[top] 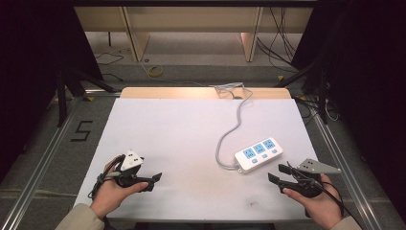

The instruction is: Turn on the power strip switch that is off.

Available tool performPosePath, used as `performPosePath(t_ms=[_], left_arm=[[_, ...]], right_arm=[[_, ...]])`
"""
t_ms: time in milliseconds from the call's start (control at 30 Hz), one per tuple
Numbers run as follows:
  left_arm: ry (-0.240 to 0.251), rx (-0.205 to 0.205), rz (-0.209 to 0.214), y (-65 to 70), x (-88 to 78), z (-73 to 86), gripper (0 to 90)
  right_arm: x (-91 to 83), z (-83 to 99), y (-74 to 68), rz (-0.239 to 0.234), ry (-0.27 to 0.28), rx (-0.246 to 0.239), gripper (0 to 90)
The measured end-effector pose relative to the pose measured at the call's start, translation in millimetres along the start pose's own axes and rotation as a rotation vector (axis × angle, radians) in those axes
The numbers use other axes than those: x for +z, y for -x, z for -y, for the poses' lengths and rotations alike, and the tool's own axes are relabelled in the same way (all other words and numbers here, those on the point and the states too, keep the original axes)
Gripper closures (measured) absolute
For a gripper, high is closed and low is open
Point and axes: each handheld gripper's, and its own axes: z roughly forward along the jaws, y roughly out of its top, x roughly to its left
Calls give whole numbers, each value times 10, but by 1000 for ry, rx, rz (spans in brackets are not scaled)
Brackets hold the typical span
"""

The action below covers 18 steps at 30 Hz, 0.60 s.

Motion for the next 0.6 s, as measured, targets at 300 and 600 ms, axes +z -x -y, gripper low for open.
performPosePath(t_ms=[300, 600], left_arm=[[-3, 6, -1, -5, 6, -3, 151], [-2, -1, -2, -3, 18, -1, 153]], right_arm=[[-35, -43, -25, 67, -49, -45, 871], [-24, -135, -24, 76, -64, -59, 900]])
